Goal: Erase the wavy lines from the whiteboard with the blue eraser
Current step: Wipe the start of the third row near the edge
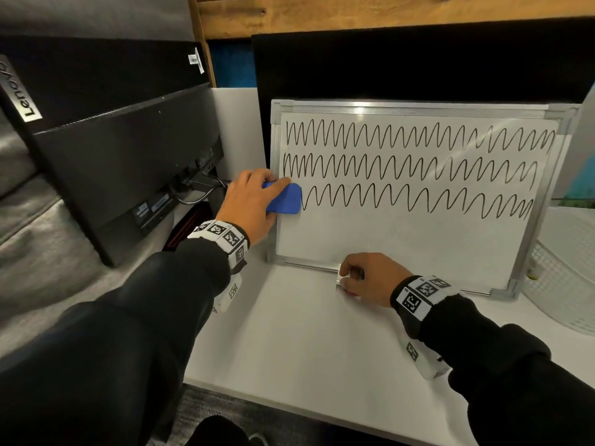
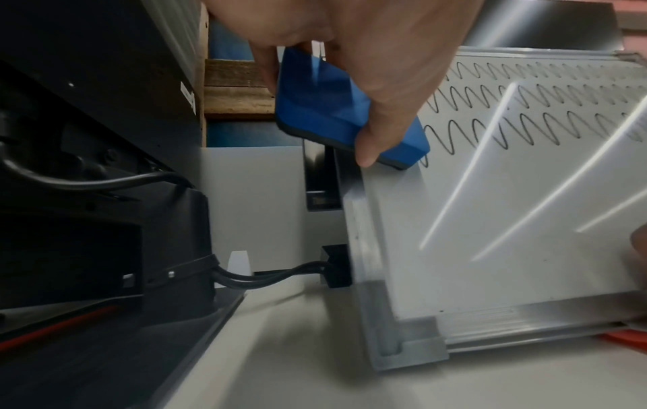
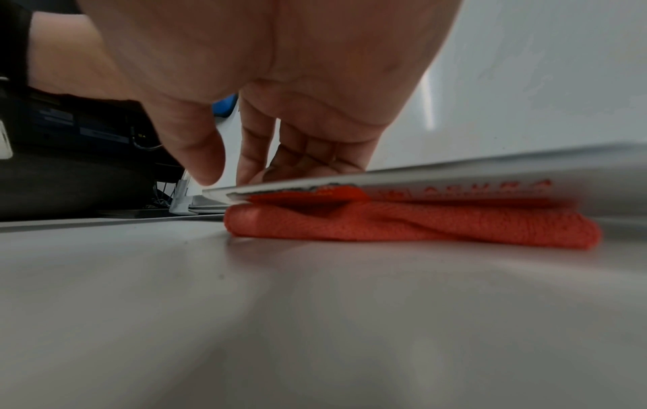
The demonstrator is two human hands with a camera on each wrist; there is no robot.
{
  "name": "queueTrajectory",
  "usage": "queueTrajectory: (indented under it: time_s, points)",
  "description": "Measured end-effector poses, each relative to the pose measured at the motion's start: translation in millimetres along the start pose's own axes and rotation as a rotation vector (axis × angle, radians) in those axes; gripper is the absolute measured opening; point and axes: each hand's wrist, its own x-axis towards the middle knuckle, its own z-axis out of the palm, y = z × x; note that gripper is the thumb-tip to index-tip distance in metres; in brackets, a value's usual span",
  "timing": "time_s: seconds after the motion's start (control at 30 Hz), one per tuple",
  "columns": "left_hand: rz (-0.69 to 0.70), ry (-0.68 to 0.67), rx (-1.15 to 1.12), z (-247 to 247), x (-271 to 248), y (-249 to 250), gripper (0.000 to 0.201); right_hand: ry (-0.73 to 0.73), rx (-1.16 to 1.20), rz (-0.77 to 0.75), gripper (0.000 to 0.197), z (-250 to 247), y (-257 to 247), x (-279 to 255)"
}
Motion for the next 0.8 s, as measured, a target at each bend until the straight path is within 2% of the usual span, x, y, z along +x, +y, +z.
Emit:
queueTrajectory:
  time_s: [0.2, 0.4, 0.53, 0.8]
  points:
    - [-0.093, 0.000, 0.040, -1.7, -6.9, -19.3, 0.066, -0.001, 0.011, -0.005, 0.008, 0.3, 0.9, 0.1]
    - [-0.018, 0.005, 0.015, 0.9, -1.8, 5.2, 0.065, 0.008, 0.019, -0.004, 0.006, 1.6, 2.2, 2.0]
    - [0.022, -0.039, -0.007, 9.5, -10.8, 8.8, 0.067, 0.012, 0.018, -0.011, 0.006, 1.6, 3.0, 1.8]
    - [-0.125, 0.016, -0.039, 1.4, -6.3, -12.9, 0.066, 0.007, 0.032, -0.006, 0.006, 1.2, 3.1, 1.6]
